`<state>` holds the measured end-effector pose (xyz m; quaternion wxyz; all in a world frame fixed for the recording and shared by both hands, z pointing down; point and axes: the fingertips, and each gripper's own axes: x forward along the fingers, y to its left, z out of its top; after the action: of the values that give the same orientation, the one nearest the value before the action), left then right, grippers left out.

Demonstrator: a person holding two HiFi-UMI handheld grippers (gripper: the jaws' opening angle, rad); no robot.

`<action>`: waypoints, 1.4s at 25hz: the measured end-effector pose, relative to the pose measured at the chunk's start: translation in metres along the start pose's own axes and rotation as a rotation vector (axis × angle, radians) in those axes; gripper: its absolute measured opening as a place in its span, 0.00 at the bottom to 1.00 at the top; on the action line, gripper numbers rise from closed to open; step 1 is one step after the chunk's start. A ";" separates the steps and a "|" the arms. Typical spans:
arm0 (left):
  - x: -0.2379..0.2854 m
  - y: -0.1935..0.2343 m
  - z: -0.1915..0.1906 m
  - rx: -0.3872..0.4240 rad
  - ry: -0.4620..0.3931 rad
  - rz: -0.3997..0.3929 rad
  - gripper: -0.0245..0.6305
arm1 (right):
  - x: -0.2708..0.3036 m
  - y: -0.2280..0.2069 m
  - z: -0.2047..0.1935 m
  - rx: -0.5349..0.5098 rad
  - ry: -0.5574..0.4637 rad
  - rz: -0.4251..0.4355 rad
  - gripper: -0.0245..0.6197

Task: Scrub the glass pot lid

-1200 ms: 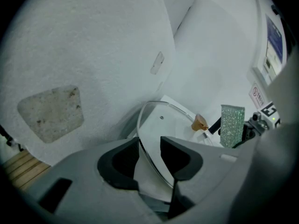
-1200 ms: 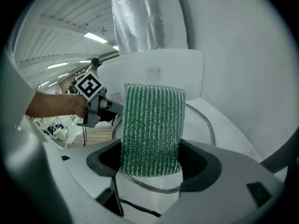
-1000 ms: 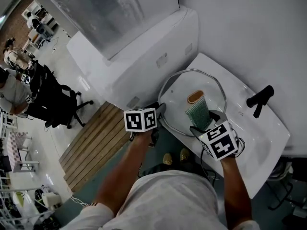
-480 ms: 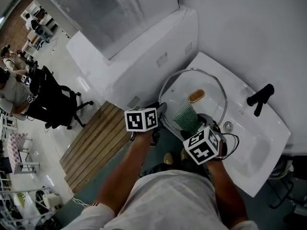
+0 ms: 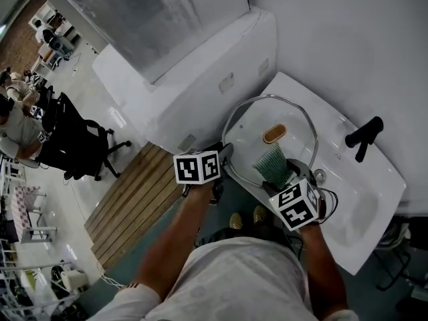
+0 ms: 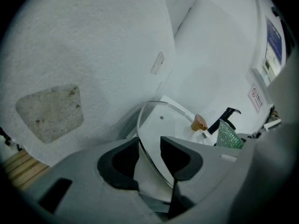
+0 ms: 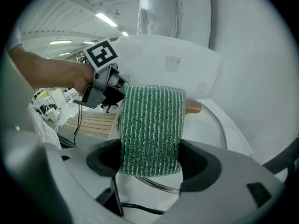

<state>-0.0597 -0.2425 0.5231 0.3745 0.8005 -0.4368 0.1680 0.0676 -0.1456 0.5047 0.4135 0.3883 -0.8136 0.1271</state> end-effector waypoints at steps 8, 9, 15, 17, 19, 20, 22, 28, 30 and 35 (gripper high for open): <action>0.001 0.000 0.000 0.001 0.002 0.001 0.27 | -0.012 -0.028 -0.021 0.154 -0.085 0.049 0.58; 0.001 0.001 -0.001 -0.001 0.004 0.003 0.27 | -0.014 -0.031 -0.021 0.185 -0.104 0.061 0.58; 0.001 0.000 0.001 0.006 0.008 0.009 0.27 | -0.021 -0.053 -0.028 0.328 -0.189 0.109 0.58; 0.002 0.000 0.001 0.010 0.009 0.013 0.27 | -0.023 -0.057 -0.029 0.357 -0.210 0.130 0.58; 0.002 0.001 0.001 0.013 0.012 0.018 0.27 | -0.024 -0.058 -0.028 0.371 -0.224 0.149 0.58; 0.002 0.001 0.000 0.016 0.014 0.022 0.27 | -0.025 -0.057 -0.028 0.374 -0.230 0.156 0.58; 0.001 0.002 0.000 0.023 0.019 0.033 0.27 | -0.028 -0.055 -0.024 0.381 -0.247 0.171 0.58; -0.005 -0.002 0.006 0.058 0.012 0.049 0.27 | -0.043 -0.053 0.001 0.379 -0.312 0.204 0.58; -0.011 -0.006 0.011 0.066 -0.007 0.046 0.28 | -0.050 -0.053 0.013 0.373 -0.336 0.211 0.58; -0.030 -0.035 0.031 0.104 -0.084 -0.007 0.28 | -0.071 -0.056 0.044 0.336 -0.406 0.210 0.58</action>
<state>-0.0501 -0.2365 0.4688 0.3142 0.8268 -0.4400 0.1554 0.1090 -0.1689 0.4156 0.1564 0.3825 -0.8831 0.2222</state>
